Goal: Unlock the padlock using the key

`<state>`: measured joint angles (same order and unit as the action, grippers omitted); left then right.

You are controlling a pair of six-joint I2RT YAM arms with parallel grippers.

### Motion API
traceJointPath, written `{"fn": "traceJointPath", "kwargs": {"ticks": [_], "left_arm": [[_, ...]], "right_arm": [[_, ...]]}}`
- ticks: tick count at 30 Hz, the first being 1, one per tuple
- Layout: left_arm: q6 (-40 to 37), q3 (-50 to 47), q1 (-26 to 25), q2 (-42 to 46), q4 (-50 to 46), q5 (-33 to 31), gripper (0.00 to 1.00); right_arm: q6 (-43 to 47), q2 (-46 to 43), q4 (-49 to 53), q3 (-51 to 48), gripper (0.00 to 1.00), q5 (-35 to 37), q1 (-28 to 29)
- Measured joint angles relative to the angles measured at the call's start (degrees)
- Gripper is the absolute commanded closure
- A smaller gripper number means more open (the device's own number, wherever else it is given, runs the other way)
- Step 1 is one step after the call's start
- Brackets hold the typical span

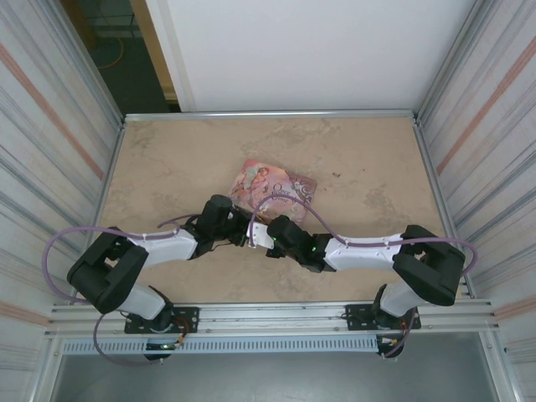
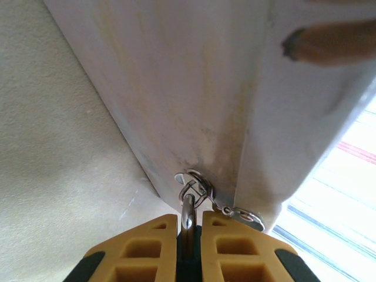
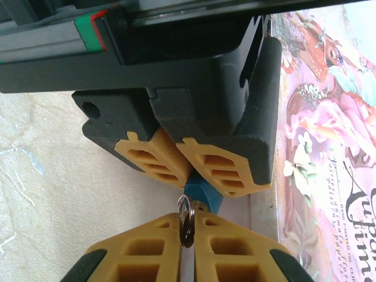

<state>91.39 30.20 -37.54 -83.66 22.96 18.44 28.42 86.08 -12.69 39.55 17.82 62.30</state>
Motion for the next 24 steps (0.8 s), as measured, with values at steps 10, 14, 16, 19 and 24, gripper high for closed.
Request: {"fn": "traceJointPath", "kwargs": {"ticks": [10, 14, 16, 19, 24], "left_arm": [[0.2, -0.2, 0.1, 0.0, 0.0, -0.1, 1.0], [0.2, -0.3, 0.4, 0.0, 0.0, -0.1, 1.0], [0.2, -0.3, 0.4, 0.0, 0.0, -0.2, 1.0], [0.3, -0.3, 0.4, 0.0, 0.4, -0.3, 1.0], [0.9, -0.8, 0.1, 0.0, 1.3, -0.9, 1.0]], "right_arm": [[-2.5, 0.5, -0.5, 0.0, 1.0, 0.6, 0.3], [-4.0, 0.8, -1.2, 0.0, 1.0, 0.8, 0.4], [-4.9, 0.9, -1.4, 0.0, 1.0, 1.0, 0.4], [-6.4, 0.9, -1.6, 0.0, 1.0, 1.3, 0.4], [-11.5, 0.9, -1.7, 0.0, 1.0, 1.4, 0.3]]}}
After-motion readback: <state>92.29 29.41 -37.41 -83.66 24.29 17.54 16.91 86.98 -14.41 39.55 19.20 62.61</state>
